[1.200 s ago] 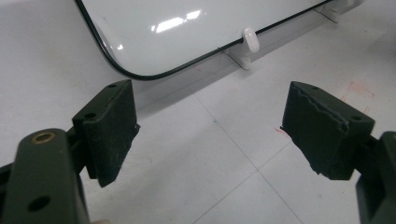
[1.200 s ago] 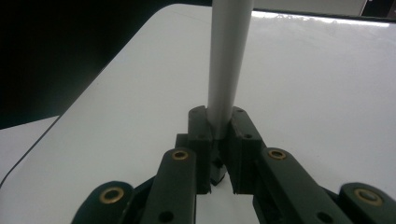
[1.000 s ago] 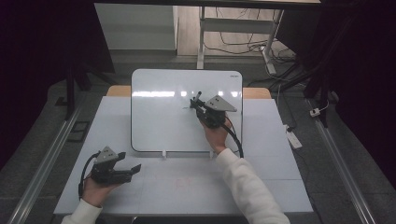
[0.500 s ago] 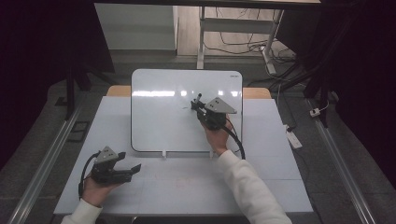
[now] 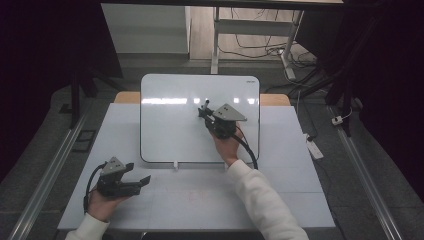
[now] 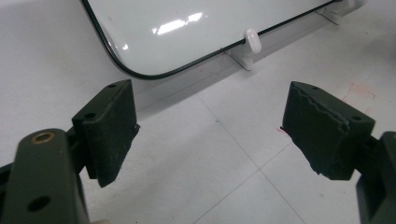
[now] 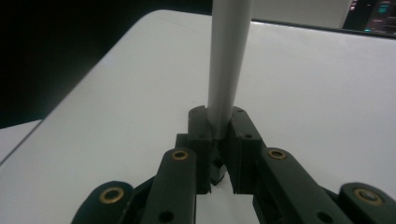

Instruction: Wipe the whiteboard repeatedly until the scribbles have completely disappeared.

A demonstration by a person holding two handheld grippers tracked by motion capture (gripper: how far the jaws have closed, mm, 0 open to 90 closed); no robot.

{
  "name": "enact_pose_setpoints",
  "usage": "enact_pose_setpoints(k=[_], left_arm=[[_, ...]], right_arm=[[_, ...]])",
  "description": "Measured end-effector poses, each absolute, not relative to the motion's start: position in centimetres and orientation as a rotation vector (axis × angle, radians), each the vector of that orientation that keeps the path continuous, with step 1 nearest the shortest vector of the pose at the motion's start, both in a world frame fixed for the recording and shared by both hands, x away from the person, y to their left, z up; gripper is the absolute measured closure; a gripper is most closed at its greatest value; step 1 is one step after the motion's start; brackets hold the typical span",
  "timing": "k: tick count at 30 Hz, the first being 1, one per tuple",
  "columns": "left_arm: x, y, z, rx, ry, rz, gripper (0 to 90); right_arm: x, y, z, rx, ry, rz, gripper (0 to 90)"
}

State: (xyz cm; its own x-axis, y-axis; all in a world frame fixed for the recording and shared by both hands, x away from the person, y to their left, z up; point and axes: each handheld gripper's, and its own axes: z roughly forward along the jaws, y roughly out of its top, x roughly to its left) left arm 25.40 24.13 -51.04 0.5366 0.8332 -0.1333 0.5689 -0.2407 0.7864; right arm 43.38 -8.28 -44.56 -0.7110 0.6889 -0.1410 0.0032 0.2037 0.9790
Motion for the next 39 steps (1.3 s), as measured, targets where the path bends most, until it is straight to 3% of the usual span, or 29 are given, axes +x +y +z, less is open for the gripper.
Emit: enact_pose_setpoints(k=[12, 30, 39], left_arm=[[25.5, 24.2, -51.1, 1.936, 1.149, 0.396, 18.4], [25.5, 24.1, -51.1, 1.940, 1.145, 0.401, 18.4], [25.6, 23.6, -50.9, 1.941, 1.128, 0.407, 18.6]], right_arm=[[43.6, -5.1, -45.0, 0.588, 1.918, 1.606, 80.9], [44.2, -8.8, -44.0, 0.659, 1.849, 1.554, 80.9], [41.5, -11.8, -43.2, 0.681, 1.923, 1.622, 80.8]])
